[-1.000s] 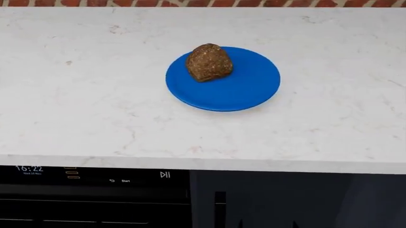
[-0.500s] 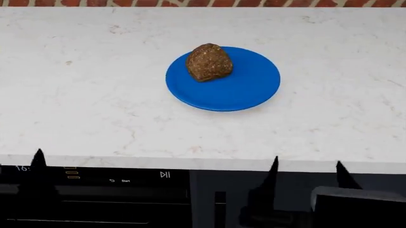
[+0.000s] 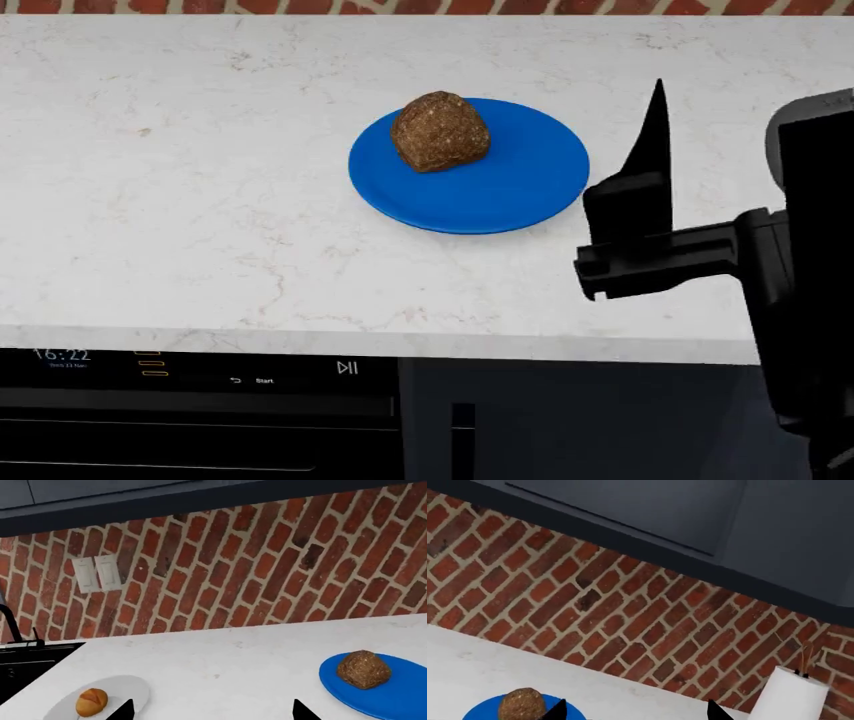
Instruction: Place all breads on the cutting board.
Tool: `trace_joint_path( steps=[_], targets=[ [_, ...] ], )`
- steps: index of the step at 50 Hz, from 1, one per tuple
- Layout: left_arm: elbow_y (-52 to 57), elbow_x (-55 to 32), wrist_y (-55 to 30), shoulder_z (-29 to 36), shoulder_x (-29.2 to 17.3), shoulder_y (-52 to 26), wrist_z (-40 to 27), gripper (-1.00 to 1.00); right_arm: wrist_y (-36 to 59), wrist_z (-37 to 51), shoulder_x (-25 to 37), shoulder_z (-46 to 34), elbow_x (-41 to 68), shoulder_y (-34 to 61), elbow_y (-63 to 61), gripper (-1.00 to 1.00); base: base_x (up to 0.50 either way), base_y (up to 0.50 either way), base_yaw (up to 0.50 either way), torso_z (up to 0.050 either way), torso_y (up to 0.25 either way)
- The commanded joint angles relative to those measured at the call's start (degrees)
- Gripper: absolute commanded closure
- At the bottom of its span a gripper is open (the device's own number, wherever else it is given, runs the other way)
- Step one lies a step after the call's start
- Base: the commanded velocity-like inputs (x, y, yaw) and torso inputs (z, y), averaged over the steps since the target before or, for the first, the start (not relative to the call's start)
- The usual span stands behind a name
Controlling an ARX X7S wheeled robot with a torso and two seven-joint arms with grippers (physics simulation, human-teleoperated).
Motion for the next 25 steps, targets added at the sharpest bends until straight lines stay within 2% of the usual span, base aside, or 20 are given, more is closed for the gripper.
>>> trace_joint_path(
  steps=[1, 4, 7, 12, 16, 20, 25],
  targets=[
    [-2.9, -14.5, -0.5, 1.8, -8.1, -10.3, -5.3, -1.00, 11.5, 6.1, 6.1, 1.0, 15.6, 14.5, 1.3, -1.00, 0.00, 0.00, 0.00, 0.000, 0.000],
    [-2.3, -16.5, -0.2, -0.7, -5.8, -9.7, -0.6, -1.00, 11.3, 6.4, 8.3, -2.4, 17.0, 18.3, 3.2, -1.00, 0.00, 0.00, 0.00, 0.000, 0.000],
    [-3.2, -14.7, -0.8, -0.4, -5.6, -10.1, 0.1, -1.00, 10.0, 5.8, 10.5, -6.1, 16.5, 20.4, 4.3, -1.00, 0.00, 0.00, 0.00, 0.000, 0.000],
    [-1.9, -12.7, -2.0, -1.7, -4.8, -5.7, 1.0, -1.00, 8.7, 3.0, 13.8, -14.0, 12.8, 20.9, 3.6, -1.00, 0.00, 0.00, 0.00, 0.000, 0.000],
    [-0.7, -13.4, -2.8, -0.8, -6.7, -3.9, 0.4, -1.00, 8.5, 1.3, 16.8, -20.2, 10.5, 23.9, 1.0, -1.00, 0.00, 0.00, 0.00, 0.000, 0.000],
    [-1.0, -13.1, -3.0, -0.3, -7.7, -4.3, 0.6, -1.00, 8.2, 0.3, 18.7, -23.9, 9.0, 25.2, -0.1, -1.00, 0.00, 0.00, 0.00, 0.000, 0.000],
    [-1.8, -16.3, -0.1, 1.7, -8.7, -6.0, -0.7, -1.00, 8.2, 0.2, 19.2, -21.8, 11.0, 25.2, 1.6, -1.00, 0.00, 0.00, 0.00, 0.000, 0.000]
  ],
)
